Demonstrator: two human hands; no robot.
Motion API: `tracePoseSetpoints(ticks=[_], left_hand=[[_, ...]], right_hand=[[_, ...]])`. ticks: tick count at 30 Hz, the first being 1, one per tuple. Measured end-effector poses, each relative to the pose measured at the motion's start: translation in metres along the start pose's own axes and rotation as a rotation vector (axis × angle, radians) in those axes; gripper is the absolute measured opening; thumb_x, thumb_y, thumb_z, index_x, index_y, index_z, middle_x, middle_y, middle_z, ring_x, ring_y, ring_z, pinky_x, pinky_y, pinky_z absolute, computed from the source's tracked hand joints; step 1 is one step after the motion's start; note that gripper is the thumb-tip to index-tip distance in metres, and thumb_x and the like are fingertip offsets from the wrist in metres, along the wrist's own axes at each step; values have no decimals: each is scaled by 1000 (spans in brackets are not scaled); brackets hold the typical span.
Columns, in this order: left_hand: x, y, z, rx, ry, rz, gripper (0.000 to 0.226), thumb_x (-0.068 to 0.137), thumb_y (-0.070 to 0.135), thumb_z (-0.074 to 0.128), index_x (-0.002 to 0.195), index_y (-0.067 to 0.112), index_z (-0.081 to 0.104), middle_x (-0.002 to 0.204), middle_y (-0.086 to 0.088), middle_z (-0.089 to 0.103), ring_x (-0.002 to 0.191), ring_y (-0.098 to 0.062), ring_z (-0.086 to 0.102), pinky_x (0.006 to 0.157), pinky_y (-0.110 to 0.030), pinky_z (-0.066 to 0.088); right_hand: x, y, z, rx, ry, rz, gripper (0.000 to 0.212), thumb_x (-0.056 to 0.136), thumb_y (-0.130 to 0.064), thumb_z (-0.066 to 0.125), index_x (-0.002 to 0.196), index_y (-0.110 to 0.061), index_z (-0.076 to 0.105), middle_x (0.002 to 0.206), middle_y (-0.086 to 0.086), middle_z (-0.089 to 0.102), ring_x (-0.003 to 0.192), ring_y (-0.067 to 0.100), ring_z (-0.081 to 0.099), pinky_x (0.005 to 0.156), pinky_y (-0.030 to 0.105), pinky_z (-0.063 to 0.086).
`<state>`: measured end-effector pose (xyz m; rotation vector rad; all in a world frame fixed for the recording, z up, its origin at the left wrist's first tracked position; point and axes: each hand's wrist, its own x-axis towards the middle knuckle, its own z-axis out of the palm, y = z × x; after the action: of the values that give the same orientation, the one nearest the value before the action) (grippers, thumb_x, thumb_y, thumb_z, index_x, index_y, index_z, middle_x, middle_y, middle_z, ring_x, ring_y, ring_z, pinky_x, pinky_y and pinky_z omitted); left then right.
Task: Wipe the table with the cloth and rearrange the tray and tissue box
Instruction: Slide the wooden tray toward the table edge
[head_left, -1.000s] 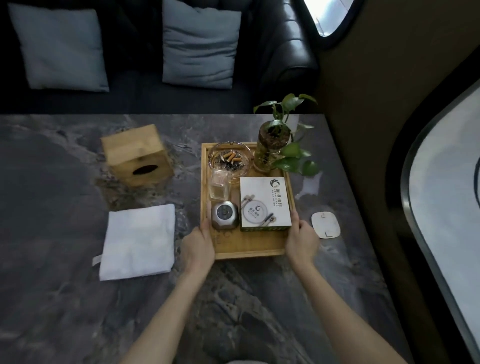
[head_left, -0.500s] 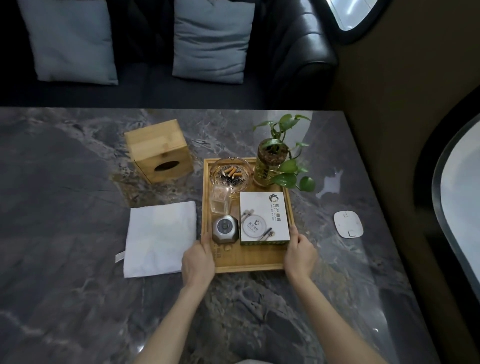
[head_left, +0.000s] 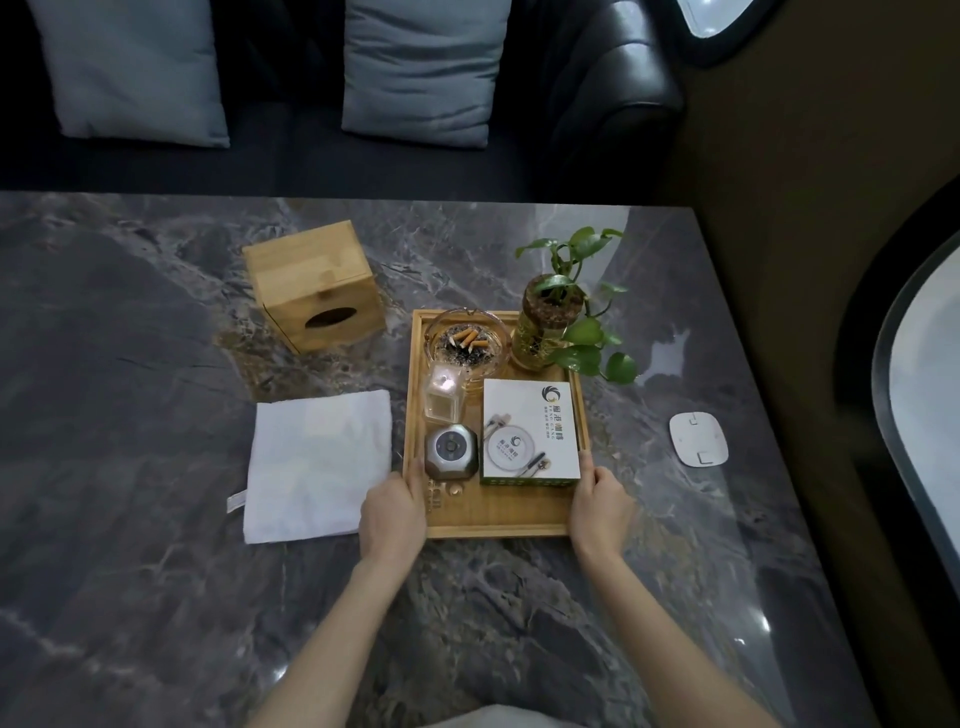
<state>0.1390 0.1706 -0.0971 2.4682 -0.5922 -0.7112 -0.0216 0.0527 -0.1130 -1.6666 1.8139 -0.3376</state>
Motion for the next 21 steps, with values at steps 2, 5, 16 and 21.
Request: tracePoseSetpoints(ticks=[2,5,16,21], left_hand=[[0,2,-2,39,0,6,46,97,37,27,72,8,52,75,-10,55,69,-24,50,64,-31,38],[-1,4,-3,112,-15,17,45,97,35,27,71,7,51,75,-9,55,65,-21,48,63,-31,38],[-2,1,-3,457,-87,187,52,99,31,22,95,-2,62,101,-22,66,95,-39,60,76,-41,46],[-2,-3,1,483,-69,175,51,99,32,22,96,0,61,103,-21,66,96,-38,60,74,-39,45]], right_hand=[[-1,2,-6,-43,-46,-68,44,97,-35,35,65,-7,49,62,7,55,63,27,53,59,39,39],[1,6,-17,-162,-126,-195,40,97,-32,36,73,-4,52,72,15,63,71,34,59,65,43,46],[9,2,-35,-651,-195,-422,41,101,-31,24,98,-1,52,100,20,68,94,38,63,73,40,46],[7,2,-34,-654,-219,-411,41,101,-31,24,98,-1,52,99,20,69,92,37,64,73,41,48]])
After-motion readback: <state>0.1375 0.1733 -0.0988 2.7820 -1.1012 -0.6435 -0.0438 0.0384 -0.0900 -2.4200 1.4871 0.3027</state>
